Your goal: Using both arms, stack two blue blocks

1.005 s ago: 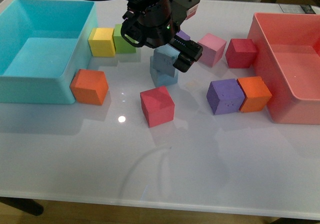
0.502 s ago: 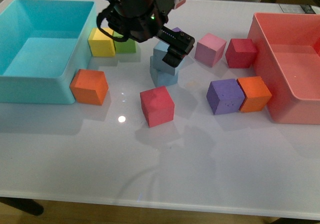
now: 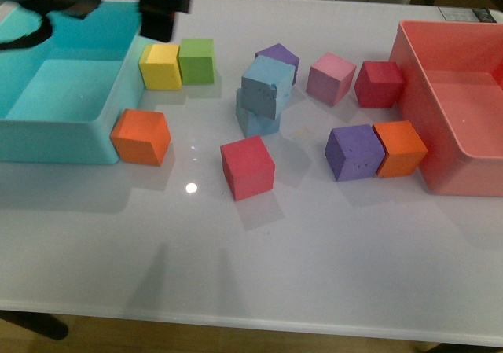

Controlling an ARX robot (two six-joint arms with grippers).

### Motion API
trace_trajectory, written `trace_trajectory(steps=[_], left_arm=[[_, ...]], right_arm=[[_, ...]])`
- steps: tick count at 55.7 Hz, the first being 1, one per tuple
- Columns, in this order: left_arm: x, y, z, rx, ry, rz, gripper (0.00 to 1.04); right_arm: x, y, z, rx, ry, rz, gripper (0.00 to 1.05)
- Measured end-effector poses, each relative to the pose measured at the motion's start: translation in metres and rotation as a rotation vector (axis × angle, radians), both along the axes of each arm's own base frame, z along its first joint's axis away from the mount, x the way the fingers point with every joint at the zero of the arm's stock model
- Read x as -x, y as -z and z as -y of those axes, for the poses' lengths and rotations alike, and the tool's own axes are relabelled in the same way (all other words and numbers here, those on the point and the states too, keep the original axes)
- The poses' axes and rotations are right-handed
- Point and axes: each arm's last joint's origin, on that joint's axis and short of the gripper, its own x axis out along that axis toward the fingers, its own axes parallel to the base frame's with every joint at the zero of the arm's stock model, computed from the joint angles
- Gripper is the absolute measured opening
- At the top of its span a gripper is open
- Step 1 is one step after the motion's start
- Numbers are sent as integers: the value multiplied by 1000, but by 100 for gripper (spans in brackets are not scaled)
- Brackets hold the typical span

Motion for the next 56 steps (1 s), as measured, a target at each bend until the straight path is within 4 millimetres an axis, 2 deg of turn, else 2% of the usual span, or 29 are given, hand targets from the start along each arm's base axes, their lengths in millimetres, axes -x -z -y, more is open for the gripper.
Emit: trace_trajectory(steps=[1,5,10,17,20,34,47,56], left_arm=[[12,6,-13,26,-48,82,74],[38,10,-36,85,-102,243,64],[78,-11,-59,159,-126,450,42],[108,-7,-73,162,-119,441,17],[123,-5,-79,160,-115,428,3],[165,-6,-95,163,-124,430,2],[188,-7,-109,164,-125,430,2],[200,-7,-109,164,-122,429,2]], right_arm=[[0,0,0,0,0,0,96],[0,0,0,0,4,0,96],[0,0,0,0,1,-1,96],[0,0,0,0,1,-1,96],[0,0,0,0,1,-1,96],[0,0,0,0,1,-1,96],[0,0,0,0,1,-1,96],[0,0,0,0,1,-1,96]])
